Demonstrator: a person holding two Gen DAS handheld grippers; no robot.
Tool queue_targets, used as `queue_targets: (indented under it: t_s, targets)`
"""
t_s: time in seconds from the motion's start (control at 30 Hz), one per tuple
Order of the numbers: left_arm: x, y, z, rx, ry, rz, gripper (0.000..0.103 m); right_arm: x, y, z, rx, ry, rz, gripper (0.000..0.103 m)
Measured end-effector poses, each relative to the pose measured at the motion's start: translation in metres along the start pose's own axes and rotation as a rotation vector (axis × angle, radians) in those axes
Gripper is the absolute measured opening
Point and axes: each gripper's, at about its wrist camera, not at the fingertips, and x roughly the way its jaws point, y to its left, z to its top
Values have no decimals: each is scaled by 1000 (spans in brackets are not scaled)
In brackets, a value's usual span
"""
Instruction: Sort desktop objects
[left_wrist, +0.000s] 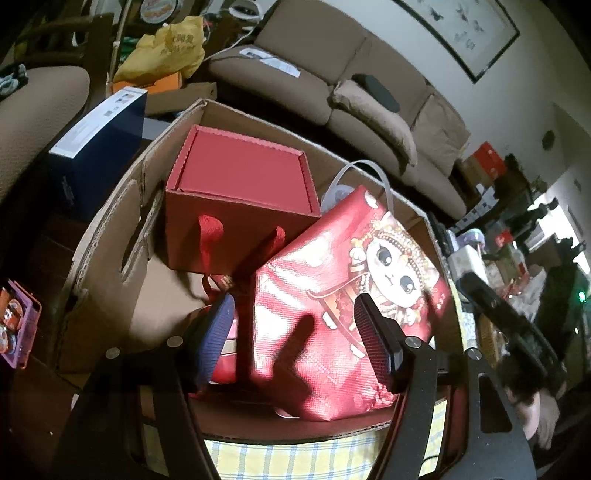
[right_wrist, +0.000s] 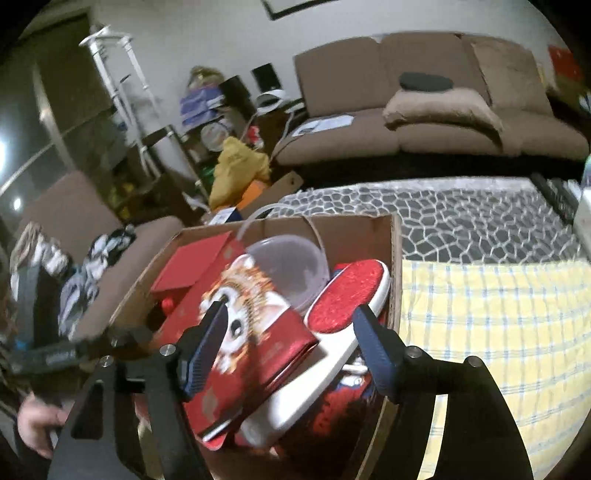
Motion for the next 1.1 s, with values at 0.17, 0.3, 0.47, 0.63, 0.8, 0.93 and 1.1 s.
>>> queue_targets:
  t_s: [0.17,0.3,0.47,0.63,0.8,0.93,1.1]
  targets:
    - [4,-3,0,18,6,14,64,20,-2,-3,-15,43,15,28]
    - [6,-4,0,25,11,13,64,21,0,-9,-26,66,18,28]
    - [5,-3,0,22,9,11,64,19,18,-20,-133,149,4,28]
    - [7,1,1,13,13,18,64,9,33,-34,-240,245,40,28]
    - [8,0,2,9,11,12,64,2,48,-46,-271,297,146,28]
    - [6,-2,1,13,3,11,71,-1,49,-46,-226,308,215,30]
    - [4,0,3,8,-5,11,74,-6,41,-39,-200,281,141,32]
